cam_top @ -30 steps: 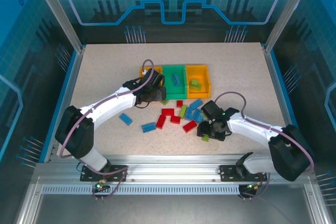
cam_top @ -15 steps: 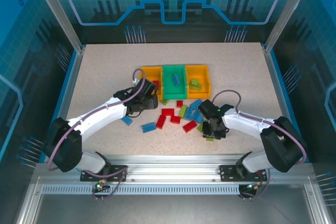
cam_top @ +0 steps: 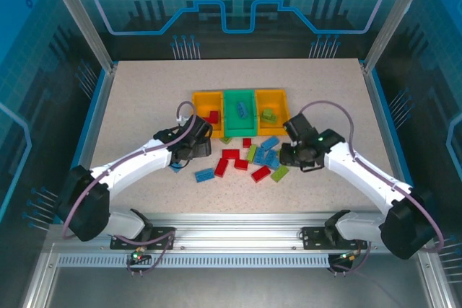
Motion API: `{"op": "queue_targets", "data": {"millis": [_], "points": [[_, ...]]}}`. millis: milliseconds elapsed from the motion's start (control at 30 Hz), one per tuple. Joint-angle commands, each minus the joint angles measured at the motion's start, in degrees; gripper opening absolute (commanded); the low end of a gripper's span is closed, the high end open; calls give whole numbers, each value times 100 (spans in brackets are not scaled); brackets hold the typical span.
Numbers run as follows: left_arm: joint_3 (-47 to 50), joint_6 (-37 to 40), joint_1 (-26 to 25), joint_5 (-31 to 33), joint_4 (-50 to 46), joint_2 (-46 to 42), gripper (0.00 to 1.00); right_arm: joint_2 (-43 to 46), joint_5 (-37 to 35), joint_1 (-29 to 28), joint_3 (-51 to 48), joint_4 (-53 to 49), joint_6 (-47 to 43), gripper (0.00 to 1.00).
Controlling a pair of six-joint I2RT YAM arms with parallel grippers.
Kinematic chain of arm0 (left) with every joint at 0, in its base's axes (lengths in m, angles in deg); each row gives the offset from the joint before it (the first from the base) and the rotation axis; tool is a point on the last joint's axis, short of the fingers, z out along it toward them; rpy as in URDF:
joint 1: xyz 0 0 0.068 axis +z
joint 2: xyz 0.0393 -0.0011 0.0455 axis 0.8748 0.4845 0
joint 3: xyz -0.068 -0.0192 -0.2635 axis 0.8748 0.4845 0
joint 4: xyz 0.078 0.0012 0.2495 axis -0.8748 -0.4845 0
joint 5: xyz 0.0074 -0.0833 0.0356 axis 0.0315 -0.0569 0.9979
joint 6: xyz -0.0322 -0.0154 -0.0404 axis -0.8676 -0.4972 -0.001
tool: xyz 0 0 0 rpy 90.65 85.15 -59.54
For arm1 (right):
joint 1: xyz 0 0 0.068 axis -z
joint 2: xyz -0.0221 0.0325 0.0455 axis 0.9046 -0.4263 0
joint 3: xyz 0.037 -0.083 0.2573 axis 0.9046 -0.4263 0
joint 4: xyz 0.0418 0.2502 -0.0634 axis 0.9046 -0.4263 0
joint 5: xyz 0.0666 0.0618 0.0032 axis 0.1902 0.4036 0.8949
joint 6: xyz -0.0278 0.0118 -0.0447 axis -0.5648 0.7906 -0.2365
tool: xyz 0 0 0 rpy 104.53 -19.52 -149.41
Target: Sort the legos into containers by color
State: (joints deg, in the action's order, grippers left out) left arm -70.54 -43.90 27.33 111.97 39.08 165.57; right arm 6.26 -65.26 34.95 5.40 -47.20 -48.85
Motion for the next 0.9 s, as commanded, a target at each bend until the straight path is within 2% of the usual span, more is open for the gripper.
{"op": "queue_targets", "data": {"millis": [0, 133, 233, 300, 333, 533, 867], "points": [[299, -418, 103, 101, -253, -252, 77, -359, 69, 212, 640, 162, -790, 26], [549, -571, 511, -124, -275, -506, 84, -1229, -99, 465, 1501, 409, -1387, 25], [753, -688, 1093, -592, -307, -731, 88, -2031, -101, 720, 2177, 497, -1666, 24], [886, -768, 1384, -884, -329, -901, 95, -2601, -131, 792, 2672, 463, -1883, 23], [930, -825, 1440, -903, -366, -964, 99, -2851, -174, 805, 2877, 418, -1964, 23], [1281, -1217, 1589, -1139, -325, -1245, 99, -3909, -382, 862, 3681, 285, -2042, 23], [1332, -1699, 1910, -1890, 4, -492, 99, -4888, -320, 890, 4544, 105, -2209, 26]]}}
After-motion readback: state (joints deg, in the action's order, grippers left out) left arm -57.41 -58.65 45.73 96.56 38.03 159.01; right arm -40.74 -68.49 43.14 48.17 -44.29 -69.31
